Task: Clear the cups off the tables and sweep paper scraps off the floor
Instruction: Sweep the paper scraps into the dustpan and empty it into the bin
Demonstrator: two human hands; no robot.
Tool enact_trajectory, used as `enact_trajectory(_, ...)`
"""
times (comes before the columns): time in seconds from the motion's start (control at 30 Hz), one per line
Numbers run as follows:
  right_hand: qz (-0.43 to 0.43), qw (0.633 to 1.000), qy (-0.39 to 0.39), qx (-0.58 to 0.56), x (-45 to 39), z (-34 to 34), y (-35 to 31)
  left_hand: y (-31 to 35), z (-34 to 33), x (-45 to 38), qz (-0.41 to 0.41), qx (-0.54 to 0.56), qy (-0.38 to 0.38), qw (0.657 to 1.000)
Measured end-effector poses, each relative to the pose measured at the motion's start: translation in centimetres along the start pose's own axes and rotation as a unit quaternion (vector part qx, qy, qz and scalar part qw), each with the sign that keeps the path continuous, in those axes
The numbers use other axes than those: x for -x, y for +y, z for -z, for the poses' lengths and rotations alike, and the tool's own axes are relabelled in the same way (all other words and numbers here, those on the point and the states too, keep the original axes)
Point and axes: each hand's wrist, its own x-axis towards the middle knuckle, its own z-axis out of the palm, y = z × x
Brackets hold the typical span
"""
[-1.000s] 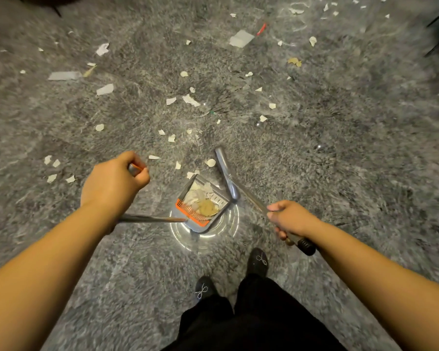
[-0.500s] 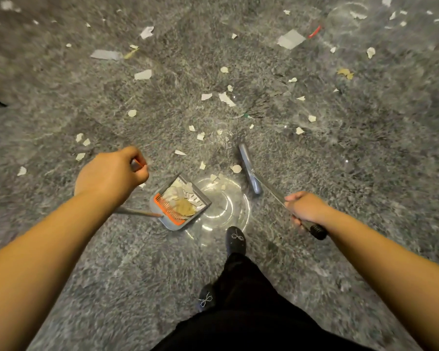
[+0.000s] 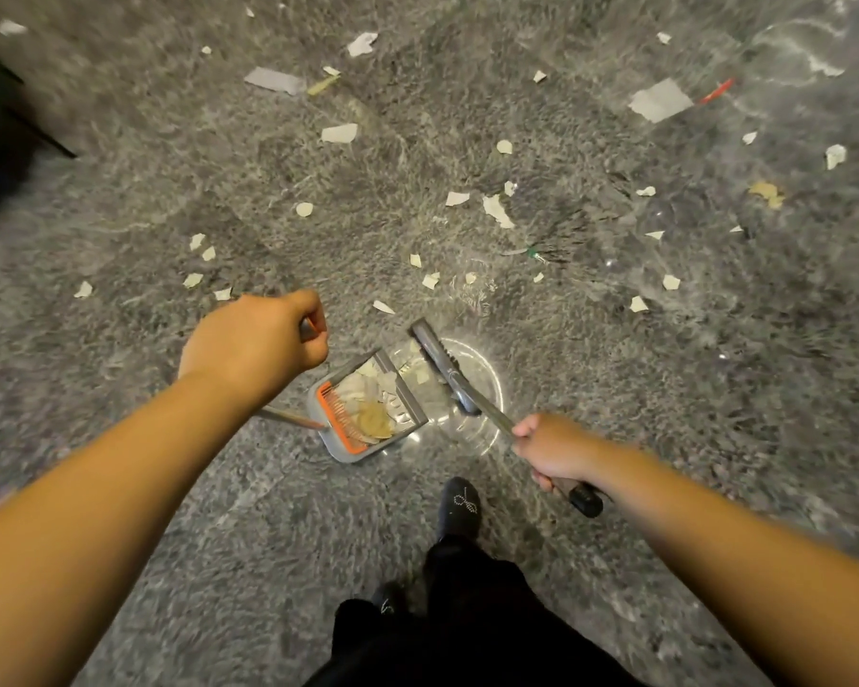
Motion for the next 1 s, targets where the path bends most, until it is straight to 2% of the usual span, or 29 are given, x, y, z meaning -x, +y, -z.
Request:
enact_trajectory(0.1, 0.021, 0.999, -0.029, -0.001, 0.1, -0.2, -1.0, 0.0, 0.4, -0.5, 0.003, 0.004, -0.005, 1.000)
enact_trajectory(0.23, 0.011, 0.995, -0.053, -0.082, 0.2, 0.0, -1.5, -0.4, 0.5, -0.6, 0.004, 0.010, -0.004, 1.000)
enact_trajectory(0.37, 0.034, 0.994, -0.059, -0.087, 1.0, -0.2, -1.6, -1.6, 0.7, 0.0, 0.021, 0.018, 0.009, 1.000)
enact_trajectory(0.73, 0.065, 0.995, -0.017, -0.069, 1.9, 2.2, -3.2, -5.0, 0.5, 4.1, 0.123, 0.077, 0.034, 0.989)
enact_trajectory(1.0, 0.063, 0.996, 0.042, -0.043, -1.1, 3.7, -7.0, -8.8, 2.4, 3.1, 0.159, 0.079, 0.013, 0.984)
